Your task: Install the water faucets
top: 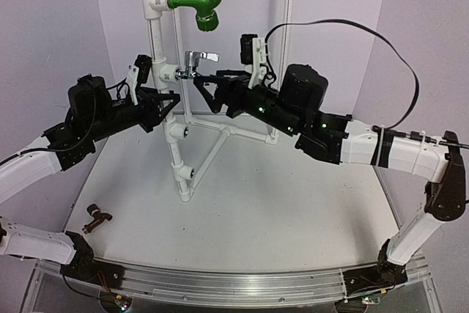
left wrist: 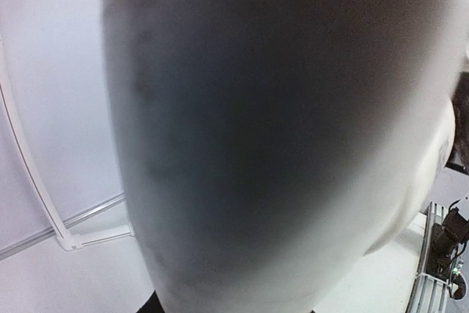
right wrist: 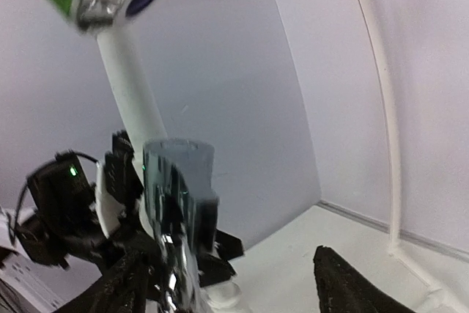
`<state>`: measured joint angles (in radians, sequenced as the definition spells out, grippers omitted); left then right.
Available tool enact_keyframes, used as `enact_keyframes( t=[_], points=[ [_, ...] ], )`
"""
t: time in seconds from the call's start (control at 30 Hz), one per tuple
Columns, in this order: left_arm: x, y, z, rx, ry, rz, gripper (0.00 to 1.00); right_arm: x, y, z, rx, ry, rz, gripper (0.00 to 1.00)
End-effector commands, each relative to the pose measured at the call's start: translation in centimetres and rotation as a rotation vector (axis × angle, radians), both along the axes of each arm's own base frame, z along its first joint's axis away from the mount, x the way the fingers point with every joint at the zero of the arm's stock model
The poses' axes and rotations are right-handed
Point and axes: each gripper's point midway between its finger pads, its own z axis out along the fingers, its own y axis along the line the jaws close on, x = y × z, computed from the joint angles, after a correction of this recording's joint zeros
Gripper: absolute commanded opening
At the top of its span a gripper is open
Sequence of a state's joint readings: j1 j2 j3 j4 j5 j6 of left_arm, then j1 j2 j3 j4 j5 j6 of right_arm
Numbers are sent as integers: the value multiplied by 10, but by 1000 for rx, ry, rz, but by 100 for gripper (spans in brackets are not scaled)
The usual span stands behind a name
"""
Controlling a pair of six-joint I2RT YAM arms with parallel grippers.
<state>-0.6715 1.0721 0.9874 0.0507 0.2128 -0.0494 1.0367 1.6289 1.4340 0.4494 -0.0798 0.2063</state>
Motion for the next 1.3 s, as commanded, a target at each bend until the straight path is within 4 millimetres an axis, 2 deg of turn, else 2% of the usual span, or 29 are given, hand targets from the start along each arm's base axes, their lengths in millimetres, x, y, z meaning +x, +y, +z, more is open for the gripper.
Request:
enact_keyframes(
  t=[0.0,0.07,0.23,0.43,0.47,0.6,0.7,0.77,0.9,1.0,1.17,1.27],
  points=[
    [5,-3,-74,25,379,51,0,-13,-42,28,-30,-143,-95,92],
    [9,-6,-76,29,387,51,0,-10,-53,14,-90,-136,-146,97],
    [24,-11,-84,49,405,68,0,-3,-80,-29,-217,-123,-261,98],
    [38,-10,-87,51,419,94,2,11,-92,-88,-369,-19,-349,98],
    [36,-10,-85,44,421,87,7,13,-92,-98,-392,-2,-357,98],
    [14,5,-77,9,429,84,47,17,-94,-140,-471,78,-374,98],
    [-7,22,-69,-18,442,96,62,18,-94,-163,-509,116,-381,98],
    [-23,33,-59,-44,450,92,78,19,-93,-174,-524,140,-379,98],
    [-39,53,-63,-76,507,144,85,19,-87,-192,-553,177,-361,98],
    [-37,77,-96,-55,616,299,85,21,-87,-204,-573,219,-372,98],
    [-23,149,-182,-19,842,807,96,17,-85,-227,-619,271,-345,98],
    [-22,183,-218,-76,956,1013,100,15,-89,-236,-637,291,-351,98]
  ],
)
